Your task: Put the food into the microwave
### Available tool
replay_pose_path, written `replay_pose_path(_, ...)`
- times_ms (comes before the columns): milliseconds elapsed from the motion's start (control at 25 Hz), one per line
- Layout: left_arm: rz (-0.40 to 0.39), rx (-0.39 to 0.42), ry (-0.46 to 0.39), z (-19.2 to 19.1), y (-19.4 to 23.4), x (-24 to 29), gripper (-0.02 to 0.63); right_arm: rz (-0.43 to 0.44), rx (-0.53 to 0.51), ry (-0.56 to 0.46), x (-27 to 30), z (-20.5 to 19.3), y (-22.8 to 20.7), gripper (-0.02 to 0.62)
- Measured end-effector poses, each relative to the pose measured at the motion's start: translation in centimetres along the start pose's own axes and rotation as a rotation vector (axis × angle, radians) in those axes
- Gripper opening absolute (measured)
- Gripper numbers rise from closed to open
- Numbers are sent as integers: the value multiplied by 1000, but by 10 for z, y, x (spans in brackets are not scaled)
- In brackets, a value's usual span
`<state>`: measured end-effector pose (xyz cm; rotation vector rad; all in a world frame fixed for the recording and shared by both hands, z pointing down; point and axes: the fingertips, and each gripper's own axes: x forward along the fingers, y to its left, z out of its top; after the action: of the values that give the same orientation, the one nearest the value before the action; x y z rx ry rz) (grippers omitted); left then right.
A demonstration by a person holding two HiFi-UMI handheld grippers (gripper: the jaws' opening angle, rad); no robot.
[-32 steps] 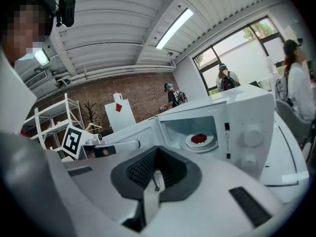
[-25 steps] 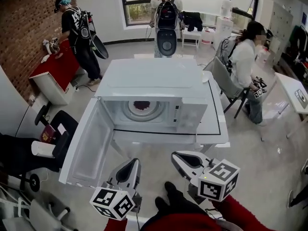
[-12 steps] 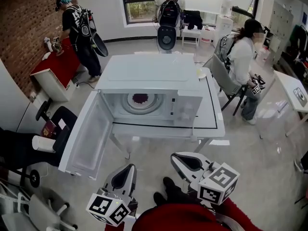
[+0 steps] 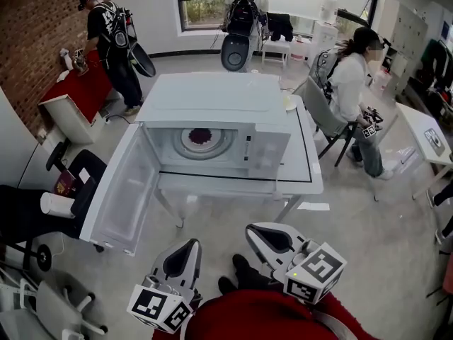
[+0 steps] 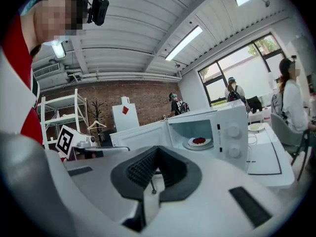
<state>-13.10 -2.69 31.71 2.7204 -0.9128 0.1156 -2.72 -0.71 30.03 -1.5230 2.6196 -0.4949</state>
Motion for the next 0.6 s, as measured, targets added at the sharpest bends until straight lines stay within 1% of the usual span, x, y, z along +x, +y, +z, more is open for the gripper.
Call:
replay_pose_path(80, 6, 12, -11, 3, 1, -2, 9, -8, 9, 7, -3, 0, 0, 14)
replay_pose_path(200, 12, 20, -23, 7, 1, -7, 9, -6, 7, -8, -5, 3, -1, 12)
replay_pose_path(280, 19, 25, -30, 8, 1, -10, 9, -4, -14, -23, -4, 7, -1, 12)
replay_pose_path(480, 39, 33, -37, 7, 1, -16, 9, -5, -57, -7, 0, 2, 2, 12)
replay_pose_path(600, 46, 32, -39, 6, 3, -18, 9, -5, -101, 10, 3, -6, -1, 12)
